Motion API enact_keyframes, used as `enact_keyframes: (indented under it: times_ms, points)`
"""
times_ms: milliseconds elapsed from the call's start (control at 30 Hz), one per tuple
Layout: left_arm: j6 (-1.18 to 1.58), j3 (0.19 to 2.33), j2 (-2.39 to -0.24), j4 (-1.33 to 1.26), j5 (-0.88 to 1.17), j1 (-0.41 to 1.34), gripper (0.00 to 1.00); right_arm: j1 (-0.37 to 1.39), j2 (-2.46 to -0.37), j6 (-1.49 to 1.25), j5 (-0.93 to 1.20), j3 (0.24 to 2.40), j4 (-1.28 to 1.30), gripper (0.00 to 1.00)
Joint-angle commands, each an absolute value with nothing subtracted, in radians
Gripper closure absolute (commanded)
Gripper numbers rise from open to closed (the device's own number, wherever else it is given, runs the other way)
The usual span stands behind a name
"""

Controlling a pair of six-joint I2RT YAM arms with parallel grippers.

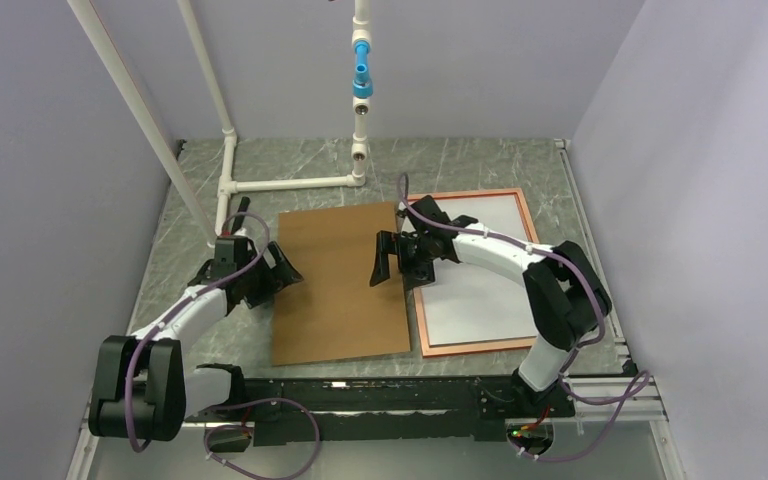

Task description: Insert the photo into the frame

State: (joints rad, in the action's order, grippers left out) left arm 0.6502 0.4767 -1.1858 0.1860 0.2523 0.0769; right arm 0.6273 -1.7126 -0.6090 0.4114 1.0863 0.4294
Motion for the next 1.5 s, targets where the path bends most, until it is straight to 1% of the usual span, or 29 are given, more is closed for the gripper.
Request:
enact_keyframes:
  times_ms: [0,267,500,633,667,700,867,1100,1467]
  points:
    - [0.716,0.441,-1.213,0.236,0.323,0.146,0.06,0.636,-1.632,-0.603,0.446,1.1,0.425,0.02]
    - [0.778,0.477,-1.248,0.221,0.275,0.282,0.06,0.624,-1.554,-0.565,0.358,1.061,0.509,0.01]
    - [0.769,0.484,-1.277,0.252,0.223,0.295,0.04,0.57,-1.519,-0.525,0.267,0.974,0.547,0.0]
    - [0.757,0.484,-1.271,0.28,0.195,0.294,0.04,0.502,-1.522,-0.489,0.24,0.926,0.55,0.0]
    - [0.757,0.482,-1.268,0.283,0.193,0.294,0.04,0.481,-1.477,-0.48,0.245,0.917,0.545,0.0]
    - [0.756,0.481,-1.265,0.286,0.189,0.294,0.04,0.461,-1.519,-0.473,0.252,0.908,0.535,0.0]
    - [0.746,0.477,-1.262,0.293,0.175,0.294,0.05,0.39,-1.533,-0.47,0.372,0.881,0.463,0.0]
    - [0.739,0.457,-1.27,0.273,0.188,0.293,0.07,0.37,-1.565,-0.531,0.528,0.864,0.337,0.03]
    - [0.745,0.445,-1.279,0.241,0.211,0.294,0.09,0.366,-1.646,-0.598,0.617,0.86,0.222,0.07]
